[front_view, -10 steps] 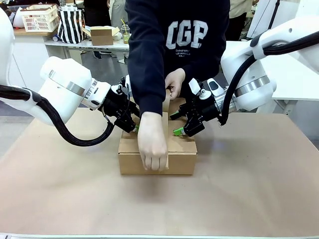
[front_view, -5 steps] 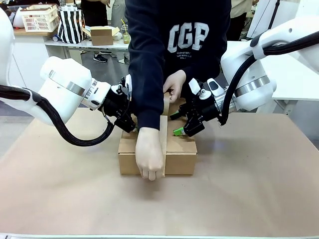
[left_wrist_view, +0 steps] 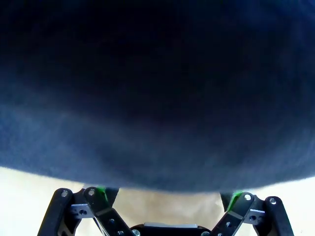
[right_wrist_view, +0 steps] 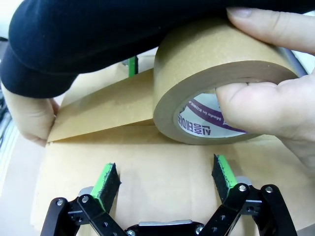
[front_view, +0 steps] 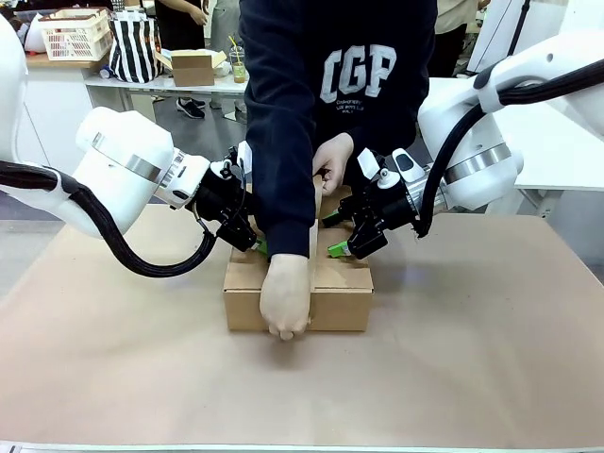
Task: Pack the gift set into the box.
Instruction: Press and hold the closed box until the human finishes sealing it.
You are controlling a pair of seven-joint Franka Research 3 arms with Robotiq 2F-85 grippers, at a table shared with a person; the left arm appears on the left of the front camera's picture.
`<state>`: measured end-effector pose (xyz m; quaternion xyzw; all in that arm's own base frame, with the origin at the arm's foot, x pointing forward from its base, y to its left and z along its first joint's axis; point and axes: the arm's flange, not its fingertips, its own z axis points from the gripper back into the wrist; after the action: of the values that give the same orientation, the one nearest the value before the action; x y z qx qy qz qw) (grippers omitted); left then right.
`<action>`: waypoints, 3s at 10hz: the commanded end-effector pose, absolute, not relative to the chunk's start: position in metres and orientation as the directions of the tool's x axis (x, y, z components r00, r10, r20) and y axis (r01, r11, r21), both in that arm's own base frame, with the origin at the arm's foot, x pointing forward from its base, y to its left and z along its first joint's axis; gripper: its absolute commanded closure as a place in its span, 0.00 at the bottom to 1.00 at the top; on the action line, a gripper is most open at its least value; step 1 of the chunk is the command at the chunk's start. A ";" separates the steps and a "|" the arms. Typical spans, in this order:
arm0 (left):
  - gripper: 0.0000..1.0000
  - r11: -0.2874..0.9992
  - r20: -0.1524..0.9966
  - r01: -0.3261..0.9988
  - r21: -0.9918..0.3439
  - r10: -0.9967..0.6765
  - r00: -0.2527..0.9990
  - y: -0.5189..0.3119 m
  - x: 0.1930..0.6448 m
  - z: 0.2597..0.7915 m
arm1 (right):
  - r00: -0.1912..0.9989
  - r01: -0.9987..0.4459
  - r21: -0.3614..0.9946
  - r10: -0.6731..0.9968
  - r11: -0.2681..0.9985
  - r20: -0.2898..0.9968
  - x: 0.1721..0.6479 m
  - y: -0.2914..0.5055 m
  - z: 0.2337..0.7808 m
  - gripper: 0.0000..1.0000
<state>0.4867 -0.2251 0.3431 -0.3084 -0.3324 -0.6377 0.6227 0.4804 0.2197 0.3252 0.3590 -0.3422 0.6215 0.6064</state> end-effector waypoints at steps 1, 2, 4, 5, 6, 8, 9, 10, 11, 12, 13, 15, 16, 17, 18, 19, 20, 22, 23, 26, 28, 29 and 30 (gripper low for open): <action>0.00 -0.005 0.808 0.999 0.036 -0.589 -0.032 -0.224 0.486 0.340 | -0.020 -0.999 -0.001 0.508 -0.039 0.861 0.480 0.220 0.323 0.00; 0.00 -0.005 0.808 0.999 0.036 -0.589 -0.032 -0.224 0.486 0.340 | -0.020 -0.999 -0.001 0.508 -0.039 0.861 0.480 0.220 0.323 0.00; 0.00 -0.005 0.808 0.999 0.036 -0.589 -0.032 -0.224 0.486 0.340 | -0.020 -0.999 -0.001 0.508 -0.039 0.861 0.480 0.220 0.323 0.00; 0.00 -0.005 0.808 0.999 0.036 -0.589 -0.032 -0.224 0.486 0.340 | -0.020 -0.999 -0.001 0.508 -0.039 0.861 0.480 0.220 0.323 0.00; 0.00 -0.005 0.808 0.999 0.036 -0.589 -0.032 -0.224 0.486 0.340 | -0.020 -0.999 -0.001 0.508 -0.039 0.861 0.480 0.220 0.323 0.00; 0.00 -0.005 0.808 0.999 0.036 -0.589 -0.032 -0.224 0.486 0.340 | -0.020 -0.999 -0.001 0.508 -0.039 0.861 0.480 0.220 0.323 0.00; 0.00 -0.005 0.808 0.999 0.036 -0.589 -0.032 -0.224 0.486 0.340 | -0.020 -0.999 -0.001 0.508 -0.039 0.861 0.480 0.220 0.323 0.00; 0.00 -0.005 0.808 0.999 0.036 -0.589 -0.032 -0.224 0.486 0.340 | -0.020 -0.999 -0.001 0.508 -0.039 0.861 0.480 0.220 0.323 0.00; 0.00 -0.005 0.808 0.999 0.036 -0.589 -0.032 -0.224 0.486 0.340 | -0.020 -0.999 -0.001 0.508 -0.039 0.861 0.480 0.220 0.323 0.00; 0.00 -0.005 0.808 0.999 0.036 -0.589 -0.032 -0.224 0.486 0.340 | -0.020 -0.999 -0.001 0.508 -0.039 0.861 0.480 0.220 0.323 0.00; 0.00 -0.005 0.808 0.999 0.036 -0.589 -0.032 -0.224 0.486 0.340 | -0.020 -0.999 -0.001 0.508 -0.039 0.861 0.480 0.220 0.323 0.00; 0.00 -0.005 0.808 0.999 0.036 -0.589 -0.032 -0.224 0.486 0.340 | -0.020 -0.999 -0.001 0.508 -0.039 0.861 0.480 0.220 0.323 0.00; 0.00 -0.005 0.808 0.999 0.036 -0.589 -0.032 -0.224 0.486 0.340 | -0.020 -0.999 -0.001 0.508 -0.039 0.861 0.480 0.220 0.323 0.00; 0.00 -0.005 0.808 0.999 0.036 -0.589 -0.032 -0.224 0.486 0.340 | -0.020 -0.999 -0.001 0.508 -0.039 0.861 0.480 0.220 0.323 0.00; 0.00 -0.005 0.808 0.999 0.036 -0.589 -0.032 -0.224 0.486 0.340 | -0.020 -0.999 -0.001 0.508 -0.039 0.861 0.480 0.220 0.323 0.00; 0.00 -0.005 0.808 0.999 0.036 -0.589 -0.032 -0.224 0.486 0.340 | -0.020 -0.999 -0.001 0.508 -0.039 0.861 0.480 0.220 0.323 0.00; 0.00 -0.005 0.808 0.999 0.036 -0.589 -0.032 -0.224 0.486 0.340 | -0.020 -0.999 -0.001 0.508 -0.039 0.861 0.480 0.220 0.323 0.00; 0.00 -0.005 0.808 0.999 0.036 -0.589 -0.032 -0.224 0.486 0.340 | -0.020 -0.999 -0.001 0.508 -0.039 0.861 0.480 0.220 0.323 0.00; 0.00 -0.005 0.808 0.999 0.036 -0.589 -0.032 -0.224 0.486 0.340 | -0.020 -0.999 -0.001 0.508 -0.039 0.861 0.480 0.220 0.323 0.00; 0.00 -0.005 0.808 0.999 0.036 -0.589 -0.032 -0.224 0.486 0.340 | -0.020 -0.999 -0.001 0.508 -0.039 0.861 0.480 0.220 0.323 0.00; 0.00 -0.005 0.808 0.999 0.036 -0.589 -0.032 -0.224 0.486 0.340 | -0.020 -0.999 -0.001 0.508 -0.039 0.861 0.480 0.220 0.323 0.00; 0.00 -0.005 0.808 0.999 0.036 -0.589 -0.032 -0.224 0.486 0.340 | -0.020 -0.999 -0.001 0.508 -0.039 0.861 0.480 0.220 0.323 0.00; 0.00 -0.005 0.808 0.999 0.036 -0.589 -0.032 -0.224 0.486 0.340 | -0.020 -0.999 -0.001 0.508 -0.039 0.861 0.480 0.220 0.323 0.00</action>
<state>0.4869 -0.2247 0.3430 -0.3084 -0.3324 -0.6374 0.6230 0.4803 0.2199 0.3251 0.3594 -0.3420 0.6216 0.6062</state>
